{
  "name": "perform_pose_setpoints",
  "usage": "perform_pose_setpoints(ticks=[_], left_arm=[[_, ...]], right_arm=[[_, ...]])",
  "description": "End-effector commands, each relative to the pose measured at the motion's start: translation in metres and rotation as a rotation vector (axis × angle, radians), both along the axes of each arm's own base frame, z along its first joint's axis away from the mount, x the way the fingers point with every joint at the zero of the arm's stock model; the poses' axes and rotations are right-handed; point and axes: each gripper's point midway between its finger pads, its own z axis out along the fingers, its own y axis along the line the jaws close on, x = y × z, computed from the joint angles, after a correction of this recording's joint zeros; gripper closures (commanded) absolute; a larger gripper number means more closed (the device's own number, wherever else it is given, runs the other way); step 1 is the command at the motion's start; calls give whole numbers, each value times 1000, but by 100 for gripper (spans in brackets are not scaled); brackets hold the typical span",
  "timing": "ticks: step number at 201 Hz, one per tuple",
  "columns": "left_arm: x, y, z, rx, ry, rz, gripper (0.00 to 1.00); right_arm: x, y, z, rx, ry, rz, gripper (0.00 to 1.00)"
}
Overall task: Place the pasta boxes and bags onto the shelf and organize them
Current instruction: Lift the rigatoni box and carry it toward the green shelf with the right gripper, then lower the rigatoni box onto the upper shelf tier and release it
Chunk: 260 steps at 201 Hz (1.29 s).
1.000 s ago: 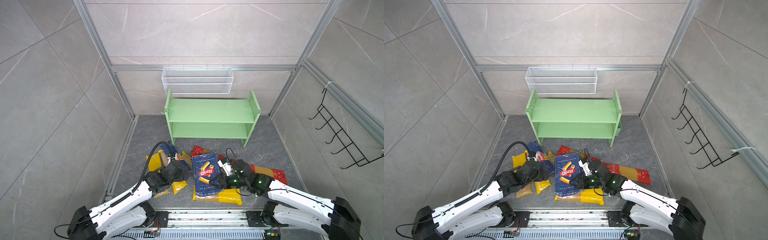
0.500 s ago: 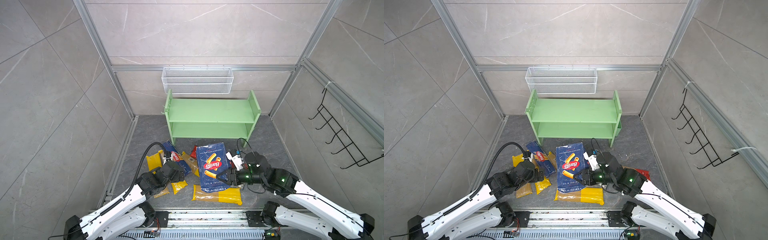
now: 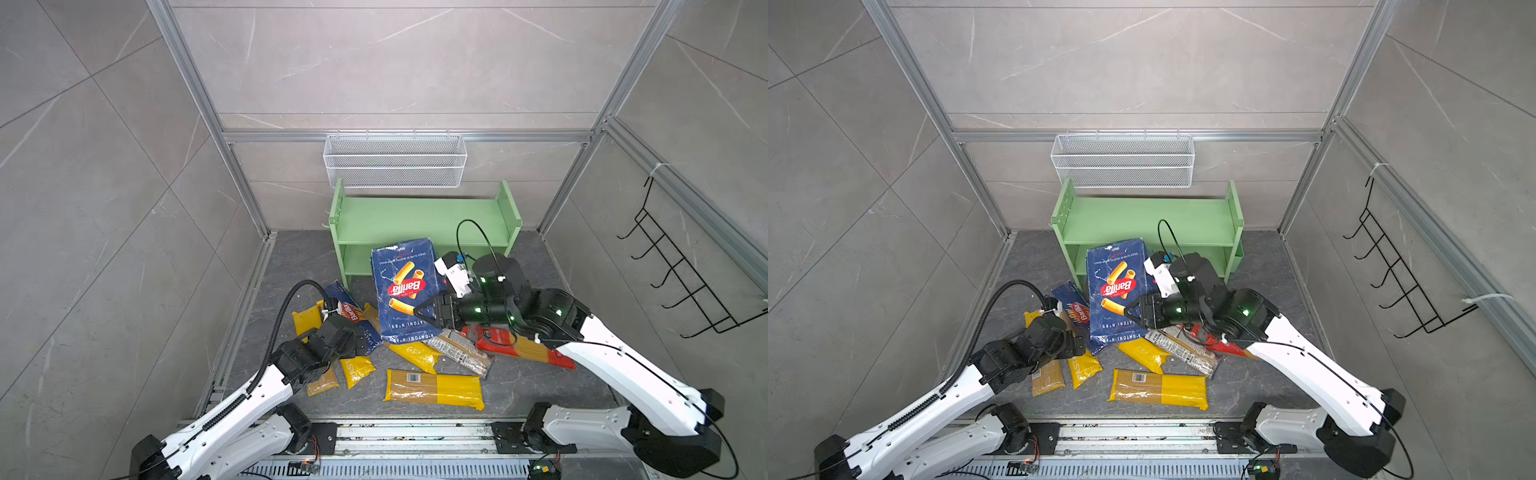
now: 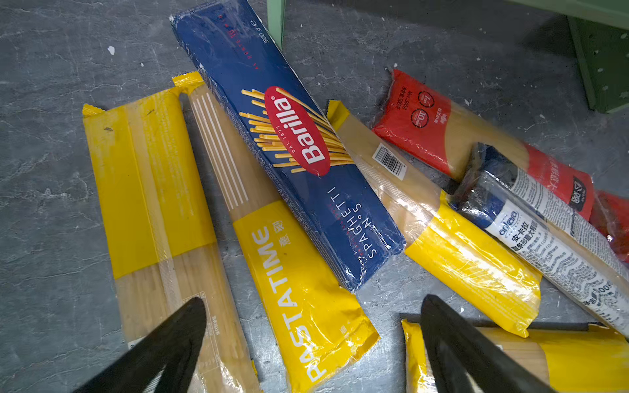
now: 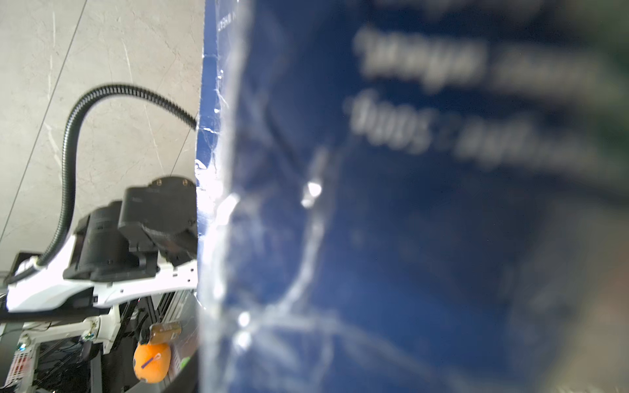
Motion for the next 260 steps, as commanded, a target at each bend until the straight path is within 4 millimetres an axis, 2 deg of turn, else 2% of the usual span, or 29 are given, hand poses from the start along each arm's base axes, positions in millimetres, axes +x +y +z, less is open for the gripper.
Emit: perform_pose_setpoints(ticks=[1,29,58,120,148,160,166,171,207,260], left_arm=[[3,-5,10,-48,-30,-21,0],[3,-1,8,-51,-31,-9,0],[3,1,14,-59,-48,-5,0],[0,6,29,-84,-83,4,0],[0,5,30,-86,-83,1,0],[-1,5,29,-85,-79,-1,0],[0,5,29,-86,-78,-1,0],[0,5,29,-86,-78,-1,0],[0,5,27,-81,-73,0,0],[1,5,25,-70,-67,2,0]], right_arm=[[21,22,69,123,-195,20,57],[48,43,82,114,-235,0,57],[81,59,91,105,-252,-35,57],[148,72,108,174,-235,-114,57],[172,77,112,194,-225,-128,57],[181,82,111,201,-215,-131,57],[187,85,103,194,-197,-134,57],[188,85,110,214,-204,-133,57],[206,98,92,232,-149,-139,55],[233,98,72,249,-99,-162,54]])
